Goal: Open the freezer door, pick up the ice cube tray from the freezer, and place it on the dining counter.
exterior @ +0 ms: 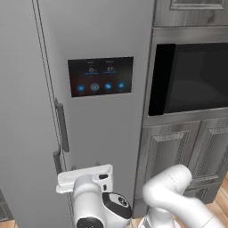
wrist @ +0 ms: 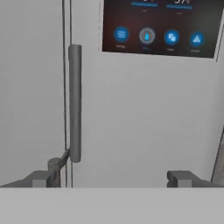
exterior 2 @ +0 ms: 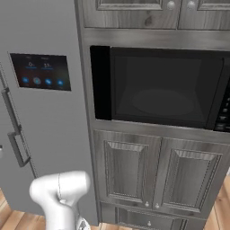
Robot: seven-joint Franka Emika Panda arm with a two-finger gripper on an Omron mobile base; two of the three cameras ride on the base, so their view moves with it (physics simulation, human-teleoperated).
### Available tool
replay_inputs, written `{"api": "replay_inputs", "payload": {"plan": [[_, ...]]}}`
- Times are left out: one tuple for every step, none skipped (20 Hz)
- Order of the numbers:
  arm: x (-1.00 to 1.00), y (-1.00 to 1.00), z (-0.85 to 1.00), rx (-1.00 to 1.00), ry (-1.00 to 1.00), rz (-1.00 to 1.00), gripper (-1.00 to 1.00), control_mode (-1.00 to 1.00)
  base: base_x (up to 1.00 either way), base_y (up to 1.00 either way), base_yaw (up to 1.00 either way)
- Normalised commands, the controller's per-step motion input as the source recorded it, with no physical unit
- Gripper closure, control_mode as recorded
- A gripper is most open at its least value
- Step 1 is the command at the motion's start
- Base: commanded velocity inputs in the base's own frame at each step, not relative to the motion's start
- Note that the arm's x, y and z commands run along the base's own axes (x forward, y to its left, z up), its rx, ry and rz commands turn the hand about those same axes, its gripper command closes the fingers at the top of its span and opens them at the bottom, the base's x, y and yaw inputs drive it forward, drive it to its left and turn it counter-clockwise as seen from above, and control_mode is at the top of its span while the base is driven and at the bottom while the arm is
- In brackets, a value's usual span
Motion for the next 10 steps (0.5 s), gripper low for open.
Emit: {"api": "replay_inputs", "payload": {"plan": [[0.03, 0.14, -0.39, 0.0, -0.04, 0.03, -1.0, -1.0, 0.0, 0.0, 0.0], [0.08, 0.21, -0.39, 0.0, -0.04, 0.03, -1.0, -1.0, 0.0, 0.0, 0.0], [0.08, 0.22, -0.38, 0.0, -0.03, 0.02, -1.0, -1.0, 0.0, 0.0, 0.0], [0.08, 0.22, -0.36, 0.0, -0.03, 0.02, -1.0, -1.0, 0.0, 0.0, 0.0], [0.09, 0.26, -0.29, 0.0, -0.01, 0.01, -1.0, -1.0, 0.0, 0.0, 0.0], [0.09, 0.27, -0.26, 0.0, -0.01, 0.01, -1.0, -1.0, 0.0, 0.0, 0.0], [0.08, 0.25, -0.25, 0.0, -0.01, 0.01, -1.0, -1.0, 0.0, 0.0, 0.0], [0.04, 0.21, -0.24, 0.0, -0.01, 0.01, -1.0, -1.0, 0.0, 0.0, 0.0], [0.06, 0.2, -0.23, 0.0, -0.01, 0.02, -1.0, -1.0, 0.0, 0.0, 0.0], [0.11, 0.26, -0.22, 0.0, -0.01, 0.01, -1.0, -1.0, 0.0, 0.0, 0.0]]}}
